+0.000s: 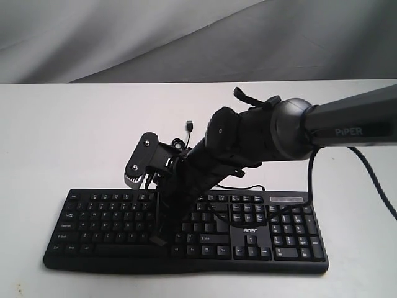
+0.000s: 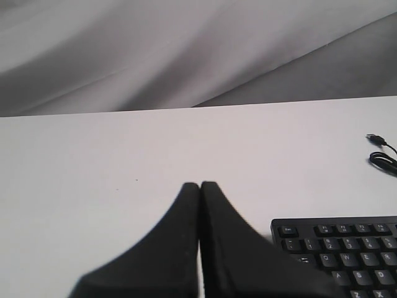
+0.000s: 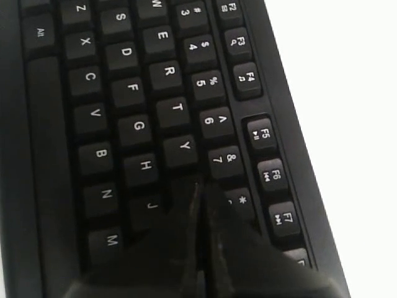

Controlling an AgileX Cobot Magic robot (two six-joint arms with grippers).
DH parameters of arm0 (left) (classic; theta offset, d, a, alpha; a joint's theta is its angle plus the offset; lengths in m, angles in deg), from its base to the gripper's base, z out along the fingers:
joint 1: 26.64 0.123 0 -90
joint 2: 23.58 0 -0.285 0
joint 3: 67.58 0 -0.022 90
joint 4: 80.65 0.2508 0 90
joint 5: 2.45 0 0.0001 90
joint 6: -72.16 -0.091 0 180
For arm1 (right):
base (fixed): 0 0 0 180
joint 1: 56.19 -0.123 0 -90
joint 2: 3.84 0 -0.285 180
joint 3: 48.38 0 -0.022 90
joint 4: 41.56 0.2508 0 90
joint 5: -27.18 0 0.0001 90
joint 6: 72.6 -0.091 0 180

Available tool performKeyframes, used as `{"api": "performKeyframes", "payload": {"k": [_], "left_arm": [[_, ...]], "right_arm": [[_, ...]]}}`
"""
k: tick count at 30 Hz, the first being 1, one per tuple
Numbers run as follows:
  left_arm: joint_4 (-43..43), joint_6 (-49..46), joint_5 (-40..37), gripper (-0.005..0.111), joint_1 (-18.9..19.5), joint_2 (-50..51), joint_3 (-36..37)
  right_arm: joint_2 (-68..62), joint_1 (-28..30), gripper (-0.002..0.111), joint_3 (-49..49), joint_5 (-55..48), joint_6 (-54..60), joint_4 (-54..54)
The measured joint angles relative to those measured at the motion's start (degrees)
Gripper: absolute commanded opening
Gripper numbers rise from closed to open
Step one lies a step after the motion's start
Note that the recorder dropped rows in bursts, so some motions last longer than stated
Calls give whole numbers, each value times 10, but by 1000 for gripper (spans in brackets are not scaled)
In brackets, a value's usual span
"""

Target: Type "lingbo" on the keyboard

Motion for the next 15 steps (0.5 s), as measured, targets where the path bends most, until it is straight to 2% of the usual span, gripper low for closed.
{"api": "performKeyframes", "payload": {"k": [15], "left_arm": [[0,0,0,1,0,0,0]], "right_arm": [[-4,0,0,0,-11,0,-12]]}}
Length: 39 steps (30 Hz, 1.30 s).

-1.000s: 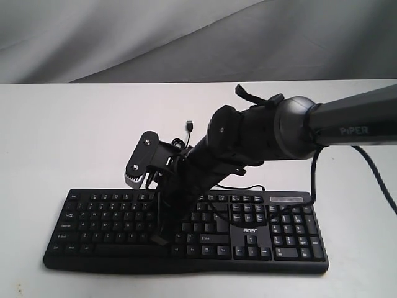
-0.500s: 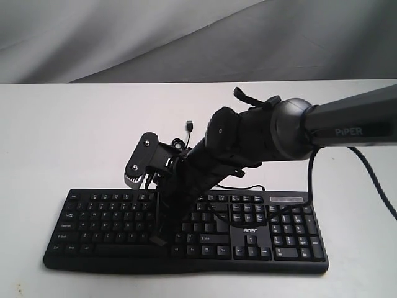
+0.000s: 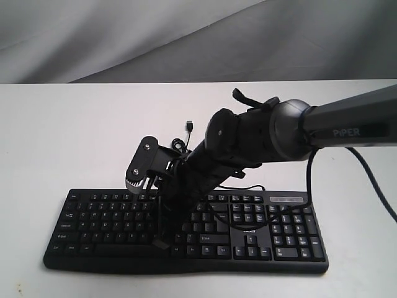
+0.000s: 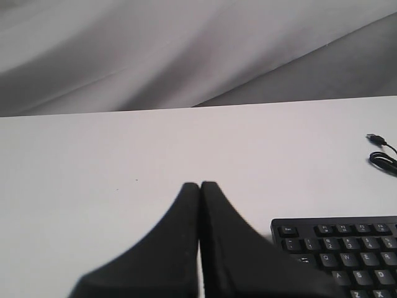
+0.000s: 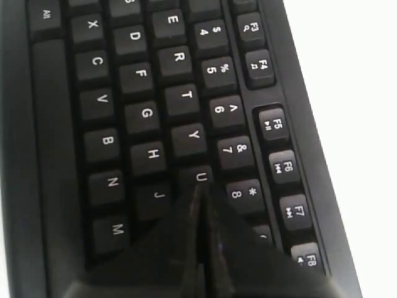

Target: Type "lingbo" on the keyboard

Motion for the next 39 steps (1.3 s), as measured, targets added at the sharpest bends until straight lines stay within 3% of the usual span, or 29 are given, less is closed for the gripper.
{"api": "performKeyframes", "payload": {"k": [17,39], "left_arm": [[0,0,0,1,0,0,0],[0,0,0,1,0,0,0]], "right_arm": [[8,0,0,-1,-1,0,-2],[10,-41,0,-1,-22,2,13]]}}
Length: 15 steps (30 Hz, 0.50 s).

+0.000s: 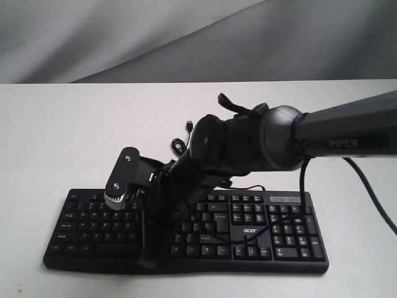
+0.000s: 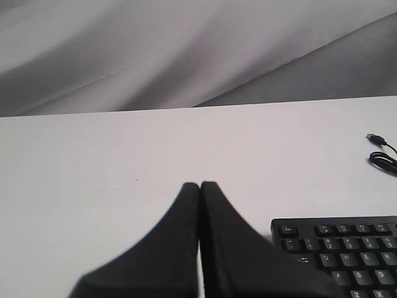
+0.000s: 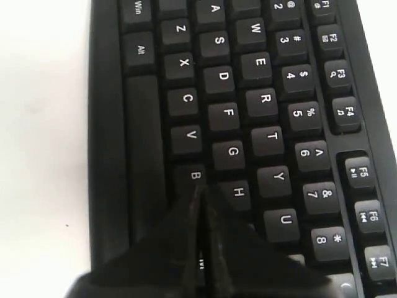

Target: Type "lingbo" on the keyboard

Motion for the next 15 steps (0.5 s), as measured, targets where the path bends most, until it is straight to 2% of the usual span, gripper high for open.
{"api": "performKeyframes", "payload": {"k": [15], "left_arm": [[0,0,0,1,0,0,0]], "right_arm": [[-6,0,0,0,1,0,0]]}}
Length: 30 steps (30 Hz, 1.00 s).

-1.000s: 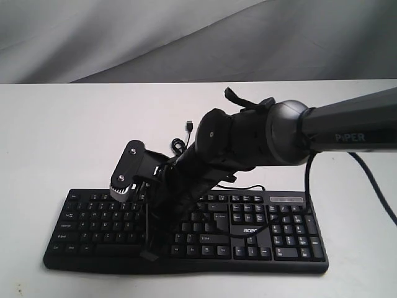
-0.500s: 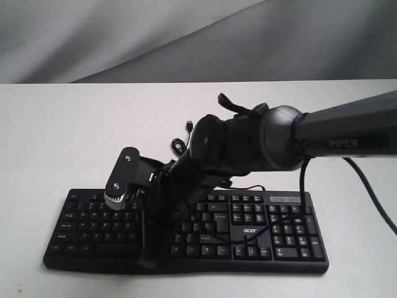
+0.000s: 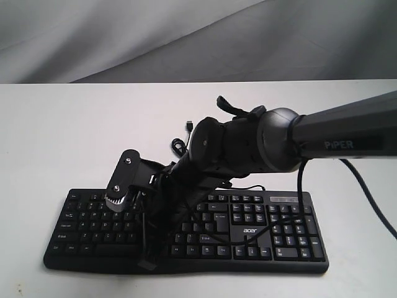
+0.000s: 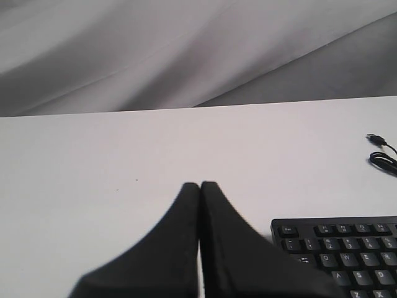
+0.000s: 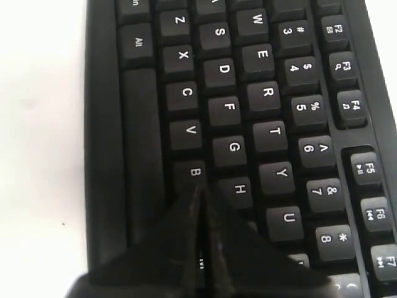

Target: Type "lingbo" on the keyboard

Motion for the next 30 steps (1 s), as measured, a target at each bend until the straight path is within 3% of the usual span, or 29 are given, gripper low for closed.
{"api": "performKeyframes", "payload": {"k": [30], "left_arm": [[0,0,0,1,0,0,0]], "right_arm": [[-6,-6,0,0,5,4,-2]]}}
